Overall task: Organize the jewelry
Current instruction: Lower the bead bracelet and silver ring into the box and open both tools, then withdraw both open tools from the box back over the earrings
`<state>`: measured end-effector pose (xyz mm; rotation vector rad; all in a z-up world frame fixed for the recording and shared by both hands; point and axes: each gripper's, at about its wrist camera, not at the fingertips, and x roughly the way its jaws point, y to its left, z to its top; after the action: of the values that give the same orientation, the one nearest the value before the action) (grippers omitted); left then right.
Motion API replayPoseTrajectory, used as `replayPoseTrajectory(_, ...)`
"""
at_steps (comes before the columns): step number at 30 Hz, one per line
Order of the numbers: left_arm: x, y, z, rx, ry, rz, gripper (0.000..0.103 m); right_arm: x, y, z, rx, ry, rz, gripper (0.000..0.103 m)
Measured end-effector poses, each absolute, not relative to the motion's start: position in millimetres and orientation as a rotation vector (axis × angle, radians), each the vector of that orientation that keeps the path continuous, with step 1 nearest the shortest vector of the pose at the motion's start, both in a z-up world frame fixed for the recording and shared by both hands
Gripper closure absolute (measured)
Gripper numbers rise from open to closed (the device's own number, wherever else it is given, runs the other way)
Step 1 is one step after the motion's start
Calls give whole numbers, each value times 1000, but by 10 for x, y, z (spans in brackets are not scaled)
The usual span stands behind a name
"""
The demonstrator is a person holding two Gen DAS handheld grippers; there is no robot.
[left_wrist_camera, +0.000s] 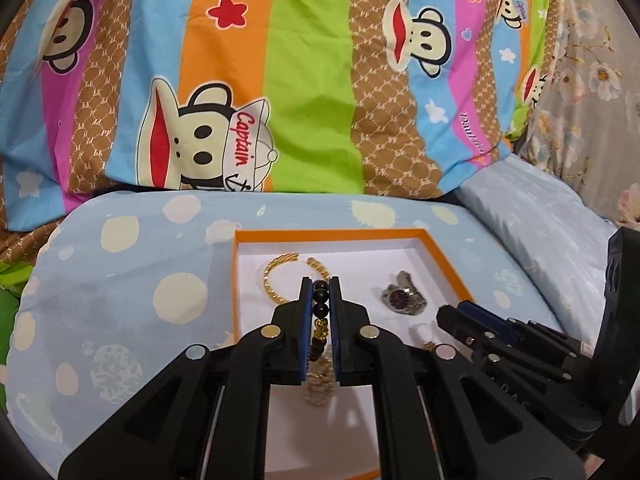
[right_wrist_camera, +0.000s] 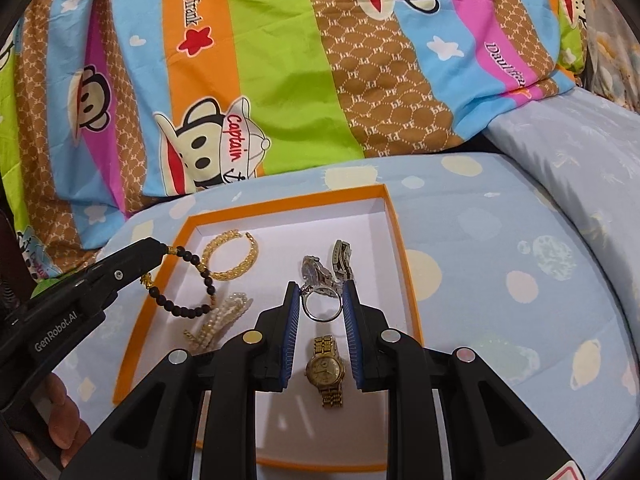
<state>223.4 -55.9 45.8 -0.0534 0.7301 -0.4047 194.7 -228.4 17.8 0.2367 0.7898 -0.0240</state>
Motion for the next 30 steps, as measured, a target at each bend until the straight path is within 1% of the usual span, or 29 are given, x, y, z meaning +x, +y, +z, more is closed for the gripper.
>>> replayPoseTrajectory(3, 2277, -530, 361, -51, 742, -385, 95, 1987, -2283, 111, 236, 808, -25, 82)
replayPoseTrajectory(5, 2306, -489, 318, -73, 749, -380, 93, 1993, -2278, 85, 234, 811, -26, 81)
replayPoseTrajectory(7, 2317, -466, 301, -79, 749, -367, 81, 1975, -2278, 88, 231, 798, -33, 81)
replayPoseTrajectory(9, 2320, -428, 304, -97, 741, -350, 52, 1960, -2281, 102, 228, 788, -36, 79)
replayPoseTrajectory(11, 2304, -380, 330, -117, 721, -332, 45, 1942, -2293, 126, 232, 774, -39, 75)
replayPoseTrajectory(12, 2298, -365, 345, -120, 713, -326, 45, 1924, -2302, 143, 236, 765, -40, 73)
replayPoseTrajectory(21, 2082, -149, 440, -132, 677, -280, 45, 1660, -2348, 290, 244, 708, -53, 73)
replayPoseTrajectory(26, 1847, -2, 406, -153, 691, -278, 45, 1370, -2318, 317, 227, 689, -63, 73)
replayPoseTrajectory(30, 1578, 22, 343, -120, 698, -280, 45, 1092, -2295, 303, 214, 683, -75, 72)
